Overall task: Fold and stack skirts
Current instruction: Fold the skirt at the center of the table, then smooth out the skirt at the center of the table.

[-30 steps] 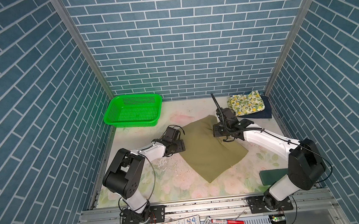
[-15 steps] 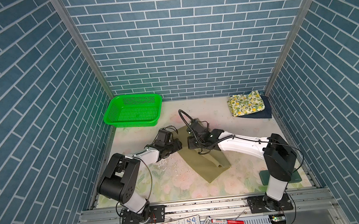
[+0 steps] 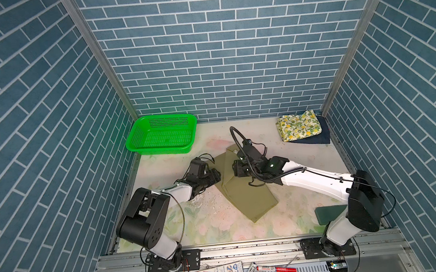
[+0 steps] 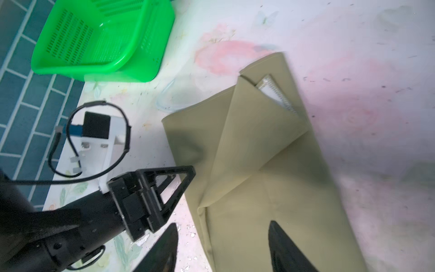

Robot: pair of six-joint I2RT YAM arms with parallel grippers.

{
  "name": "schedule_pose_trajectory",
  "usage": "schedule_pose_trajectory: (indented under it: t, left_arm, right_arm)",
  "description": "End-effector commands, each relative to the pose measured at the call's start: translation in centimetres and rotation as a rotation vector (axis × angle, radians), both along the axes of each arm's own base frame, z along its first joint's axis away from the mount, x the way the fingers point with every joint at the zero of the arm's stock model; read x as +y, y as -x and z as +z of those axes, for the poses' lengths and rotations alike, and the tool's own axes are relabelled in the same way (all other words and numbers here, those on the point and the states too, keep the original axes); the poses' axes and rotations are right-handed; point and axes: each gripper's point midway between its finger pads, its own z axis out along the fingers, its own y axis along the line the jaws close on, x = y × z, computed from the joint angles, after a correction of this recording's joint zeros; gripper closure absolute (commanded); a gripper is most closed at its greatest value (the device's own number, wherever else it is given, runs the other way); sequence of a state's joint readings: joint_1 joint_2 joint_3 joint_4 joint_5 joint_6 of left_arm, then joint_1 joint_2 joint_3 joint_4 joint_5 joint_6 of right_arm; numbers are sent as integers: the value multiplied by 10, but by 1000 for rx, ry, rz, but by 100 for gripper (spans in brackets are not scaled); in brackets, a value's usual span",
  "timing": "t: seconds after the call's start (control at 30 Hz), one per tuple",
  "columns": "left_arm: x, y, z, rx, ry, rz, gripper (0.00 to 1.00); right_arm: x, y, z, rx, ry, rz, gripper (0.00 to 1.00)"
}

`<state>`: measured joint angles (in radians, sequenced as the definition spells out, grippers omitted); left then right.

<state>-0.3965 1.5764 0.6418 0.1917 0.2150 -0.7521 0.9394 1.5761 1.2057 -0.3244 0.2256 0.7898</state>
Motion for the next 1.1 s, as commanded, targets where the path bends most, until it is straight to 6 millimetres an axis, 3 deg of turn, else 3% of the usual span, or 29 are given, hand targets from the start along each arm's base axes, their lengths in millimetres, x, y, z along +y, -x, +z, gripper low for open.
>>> schedule_pose_trajectory:
  t: [0.0,0.2,0.37,0.47,0.77,1.07]
  left_arm:
    - [14,37,-33,153,-59,-10,25]
    - [6,37,11,-20,-343,-154,26]
    - [-16,27,46,-184,-600,-298,26]
    - [-41,19,57,-273,-676,-394,26]
    - [-108,-23,62,-381,-798,-577,27]
    - [-152,-50,28,-327,-813,-650,32]
  right_arm:
    - [-35,-6,-21,41,3,-104,39]
    - [-88,-10,-29,51,-38,-217,39]
    - [-137,1,-37,49,-55,-315,39]
    - [-158,9,-40,43,-72,-352,39]
    - [-187,28,-42,12,-119,-397,40]
    - [-202,40,-47,0,-110,-415,41]
